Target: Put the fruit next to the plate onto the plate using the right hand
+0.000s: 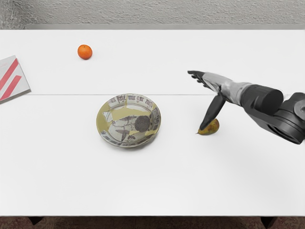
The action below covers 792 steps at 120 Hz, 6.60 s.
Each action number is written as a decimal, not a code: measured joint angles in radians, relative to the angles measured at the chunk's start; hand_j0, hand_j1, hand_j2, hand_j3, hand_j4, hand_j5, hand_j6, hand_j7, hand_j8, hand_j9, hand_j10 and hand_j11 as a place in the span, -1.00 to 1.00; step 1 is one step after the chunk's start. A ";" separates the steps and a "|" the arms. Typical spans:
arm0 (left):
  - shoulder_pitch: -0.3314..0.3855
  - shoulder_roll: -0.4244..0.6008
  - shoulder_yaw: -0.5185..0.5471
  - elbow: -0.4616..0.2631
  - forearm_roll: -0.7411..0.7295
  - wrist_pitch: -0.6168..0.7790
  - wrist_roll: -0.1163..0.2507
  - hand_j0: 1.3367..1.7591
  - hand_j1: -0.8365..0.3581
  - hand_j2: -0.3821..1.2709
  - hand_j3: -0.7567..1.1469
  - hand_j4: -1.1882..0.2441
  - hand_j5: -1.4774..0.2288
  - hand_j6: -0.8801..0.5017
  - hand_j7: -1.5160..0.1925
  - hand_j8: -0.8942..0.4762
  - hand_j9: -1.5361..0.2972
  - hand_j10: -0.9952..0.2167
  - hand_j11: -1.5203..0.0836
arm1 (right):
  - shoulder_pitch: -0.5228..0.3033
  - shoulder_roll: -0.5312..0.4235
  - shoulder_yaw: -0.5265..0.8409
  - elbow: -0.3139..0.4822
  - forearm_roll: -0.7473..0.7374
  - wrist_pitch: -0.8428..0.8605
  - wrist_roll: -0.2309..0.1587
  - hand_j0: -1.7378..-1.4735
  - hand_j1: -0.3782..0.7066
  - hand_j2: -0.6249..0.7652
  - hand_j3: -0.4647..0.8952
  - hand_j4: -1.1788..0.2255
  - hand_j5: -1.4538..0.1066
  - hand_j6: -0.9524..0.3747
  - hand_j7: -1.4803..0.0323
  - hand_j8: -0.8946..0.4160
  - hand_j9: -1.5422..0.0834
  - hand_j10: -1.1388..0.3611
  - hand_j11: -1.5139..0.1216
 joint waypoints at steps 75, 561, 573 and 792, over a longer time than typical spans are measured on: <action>0.000 0.000 0.000 0.000 0.000 0.000 0.000 0.52 0.98 -0.54 -0.21 0.66 0.73 0.27 0.77 0.30 0.67 0.64 0.89 | 0.065 0.041 -0.138 -0.001 -0.154 -0.151 -0.001 -0.40 -0.95 -0.10 -0.32 0.68 0.86 0.43 0.96 0.36 0.90 0.52 0.85; 0.000 0.000 0.000 0.000 0.000 0.000 0.000 0.52 0.98 -0.54 -0.20 0.66 0.73 0.27 0.77 0.30 0.67 0.64 0.89 | 0.168 0.496 -0.218 -0.197 -0.032 -0.263 -0.002 -0.38 0.13 0.39 -0.32 -0.33 -0.37 -0.63 -0.28 -0.37 -0.25 -0.19 -0.29; 0.000 0.000 0.000 0.000 0.000 0.000 0.000 0.52 0.98 -0.54 -0.20 0.66 0.73 0.27 0.77 0.30 0.67 0.64 0.89 | 0.162 0.510 -0.220 -0.208 -0.037 -0.263 -0.002 -0.38 0.12 0.38 -0.32 -0.34 -0.35 -0.64 -0.28 -0.38 -0.24 -0.19 -0.29; 0.017 0.000 0.003 -0.001 0.000 0.000 0.000 0.52 0.98 -0.54 -0.20 0.66 0.73 0.27 0.77 0.30 0.67 0.64 0.89 | -0.670 0.217 1.021 -0.267 0.800 0.632 -0.001 -0.40 -0.95 -0.10 -0.32 0.68 0.86 0.44 0.96 0.37 0.90 0.52 0.85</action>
